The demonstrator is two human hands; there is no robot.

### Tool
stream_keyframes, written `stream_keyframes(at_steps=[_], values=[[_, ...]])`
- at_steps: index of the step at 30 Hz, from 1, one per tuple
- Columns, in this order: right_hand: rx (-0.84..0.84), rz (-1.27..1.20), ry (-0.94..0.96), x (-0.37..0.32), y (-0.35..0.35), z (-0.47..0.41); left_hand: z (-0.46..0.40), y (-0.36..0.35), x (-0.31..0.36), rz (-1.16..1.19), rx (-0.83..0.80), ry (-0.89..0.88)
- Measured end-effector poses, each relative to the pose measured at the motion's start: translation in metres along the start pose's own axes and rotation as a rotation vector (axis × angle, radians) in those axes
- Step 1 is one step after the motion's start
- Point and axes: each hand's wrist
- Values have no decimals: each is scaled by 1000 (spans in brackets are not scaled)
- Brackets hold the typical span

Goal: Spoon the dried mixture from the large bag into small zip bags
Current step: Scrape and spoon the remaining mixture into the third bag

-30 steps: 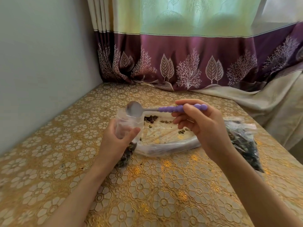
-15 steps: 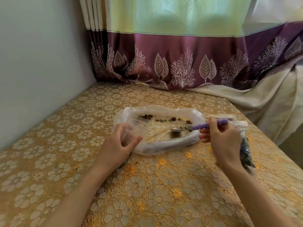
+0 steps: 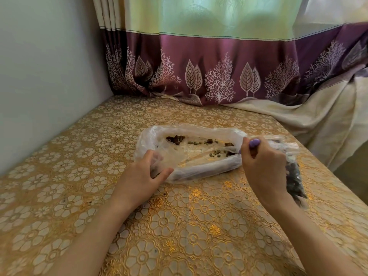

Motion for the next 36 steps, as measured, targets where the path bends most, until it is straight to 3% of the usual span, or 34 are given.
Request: stream_keyframes(at_steps=[9, 16, 23, 36], values=[[15, -78, -55, 5, -14, 1, -1, 0, -4, 13, 2, -9], [-122, -391, -420, 7, -16, 10, -1, -1, -4, 30, -5, -1], [-170, -564, -653, 5, -11, 12, -1, -1, -2, 34, 2, 10], [-235, -570, -485, -5, -3, 15, 0, 0, 2, 56, 14, 22]])
Point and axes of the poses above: each hand's wrist, its own z-axis away from the middle knuckle, its own y-axis out of the back of the hand, x = y × z, and after that the axes turned 15 degrees about z, right-handed
